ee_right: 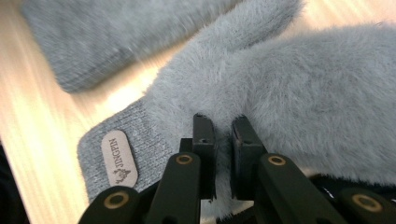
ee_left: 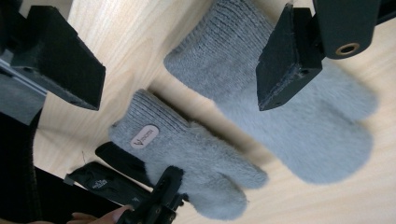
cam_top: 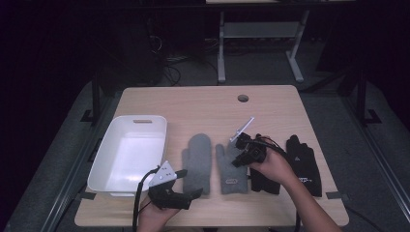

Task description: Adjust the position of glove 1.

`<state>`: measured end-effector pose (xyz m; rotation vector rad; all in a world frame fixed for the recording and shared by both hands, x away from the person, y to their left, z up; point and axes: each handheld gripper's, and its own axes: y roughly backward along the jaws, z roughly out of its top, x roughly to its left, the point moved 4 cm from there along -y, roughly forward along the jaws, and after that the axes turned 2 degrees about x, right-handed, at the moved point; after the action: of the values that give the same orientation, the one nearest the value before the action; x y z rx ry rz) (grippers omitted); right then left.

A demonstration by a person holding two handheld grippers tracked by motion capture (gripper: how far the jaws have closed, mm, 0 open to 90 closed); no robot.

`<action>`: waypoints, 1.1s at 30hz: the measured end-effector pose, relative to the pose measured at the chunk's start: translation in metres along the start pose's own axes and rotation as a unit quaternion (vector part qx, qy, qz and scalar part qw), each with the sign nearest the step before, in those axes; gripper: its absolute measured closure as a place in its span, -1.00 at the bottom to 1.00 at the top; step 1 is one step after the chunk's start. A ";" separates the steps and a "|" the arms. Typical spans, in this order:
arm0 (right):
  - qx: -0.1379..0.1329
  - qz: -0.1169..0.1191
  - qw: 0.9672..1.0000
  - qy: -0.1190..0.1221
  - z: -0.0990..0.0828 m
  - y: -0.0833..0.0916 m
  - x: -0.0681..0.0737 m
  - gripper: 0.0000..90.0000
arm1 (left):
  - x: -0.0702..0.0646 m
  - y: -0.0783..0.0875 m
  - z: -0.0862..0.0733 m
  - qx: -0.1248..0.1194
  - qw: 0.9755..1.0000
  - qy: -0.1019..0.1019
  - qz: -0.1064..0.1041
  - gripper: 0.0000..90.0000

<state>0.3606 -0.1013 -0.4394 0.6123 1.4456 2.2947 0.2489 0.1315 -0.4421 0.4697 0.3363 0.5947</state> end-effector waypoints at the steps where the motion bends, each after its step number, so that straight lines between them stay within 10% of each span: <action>1: 0.000 0.000 1.000 0.000 0.000 0.000 0.000 0.84 | -0.001 0.001 0.001 -0.003 1.000 -0.003 0.004 -0.66; 12: -0.047 0.020 0.999 0.005 0.037 0.025 0.020 0.84 | -0.001 0.009 0.005 -0.013 0.999 -0.012 0.033 -0.66; 33: -0.039 0.043 0.998 0.012 0.094 -0.005 0.049 0.84 | 0.007 0.019 0.011 -0.028 0.998 0.003 0.062 -0.66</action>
<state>0.3702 -0.0035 -0.3993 0.6381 1.3568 2.4192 0.2504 0.1462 -0.4247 0.4373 0.2964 0.7244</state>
